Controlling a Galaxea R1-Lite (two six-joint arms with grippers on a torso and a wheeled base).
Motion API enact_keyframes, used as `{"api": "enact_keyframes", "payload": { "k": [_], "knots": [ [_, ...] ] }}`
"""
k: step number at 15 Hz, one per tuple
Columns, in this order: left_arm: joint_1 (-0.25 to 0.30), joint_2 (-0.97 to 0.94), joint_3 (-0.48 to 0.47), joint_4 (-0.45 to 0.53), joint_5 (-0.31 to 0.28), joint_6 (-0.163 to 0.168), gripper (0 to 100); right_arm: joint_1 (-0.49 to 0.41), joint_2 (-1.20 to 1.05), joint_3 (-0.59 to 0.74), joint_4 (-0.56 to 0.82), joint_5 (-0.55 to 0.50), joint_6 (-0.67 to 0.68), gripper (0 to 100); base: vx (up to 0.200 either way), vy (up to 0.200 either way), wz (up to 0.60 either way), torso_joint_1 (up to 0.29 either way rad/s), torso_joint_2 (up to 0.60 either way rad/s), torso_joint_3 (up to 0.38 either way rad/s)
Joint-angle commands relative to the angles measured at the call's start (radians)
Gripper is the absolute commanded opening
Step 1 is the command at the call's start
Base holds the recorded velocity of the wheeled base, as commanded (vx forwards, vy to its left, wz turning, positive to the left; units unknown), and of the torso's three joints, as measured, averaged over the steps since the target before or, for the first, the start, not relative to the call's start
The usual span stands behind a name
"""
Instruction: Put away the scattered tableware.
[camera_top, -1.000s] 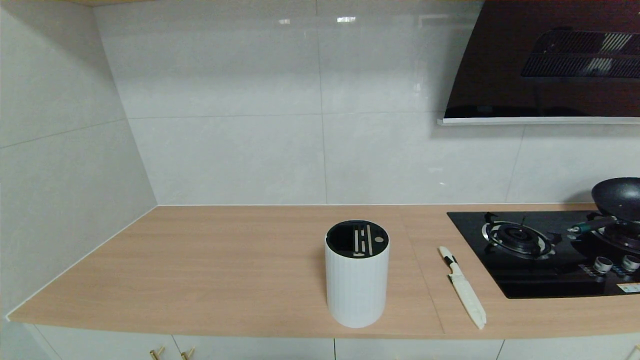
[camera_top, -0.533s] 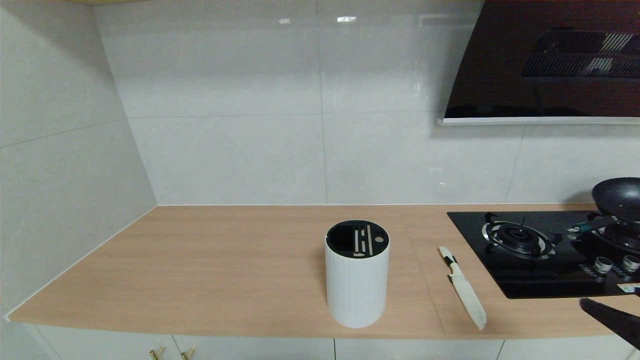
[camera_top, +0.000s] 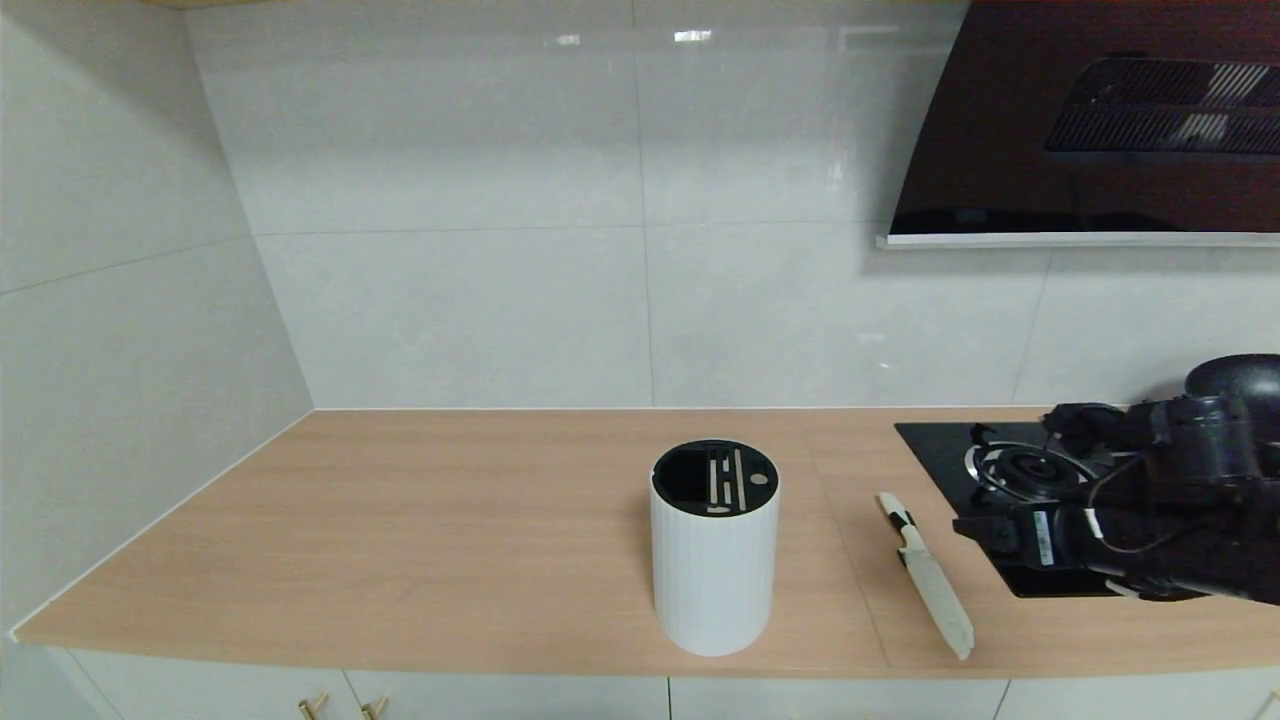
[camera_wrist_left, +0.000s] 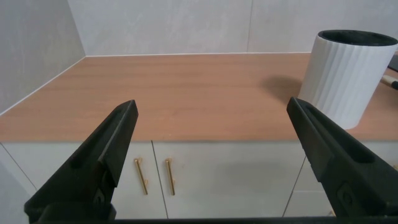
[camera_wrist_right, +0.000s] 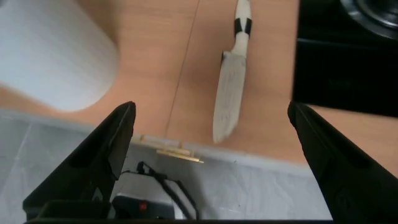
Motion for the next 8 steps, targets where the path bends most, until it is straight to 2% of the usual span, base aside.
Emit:
{"api": "enact_keyframes", "payload": {
  "k": [1, 6, 8],
  "knots": [
    [0.0, 0.0, 0.0, 0.001, 0.0, 0.0, 100, 0.002, 0.279, -0.098, -0.076, -0.002, -0.002, 100, 0.0, 0.0, 0.0, 0.0, 0.0, 0.0],
    [0.0, 0.0, 0.0, -0.001, 0.0, 0.0, 100, 0.005, 0.512, -0.164, -0.239, -0.033, -0.008, 100, 0.0, 0.0, 0.0, 0.0, 0.0, 0.0],
    [0.0, 0.0, 0.0, -0.001, 0.0, 0.0, 100, 0.007, 0.563, -0.228, -0.234, -0.071, -0.026, 100, 0.0, 0.0, 0.0, 0.0, 0.0, 0.0]
  ]
}}
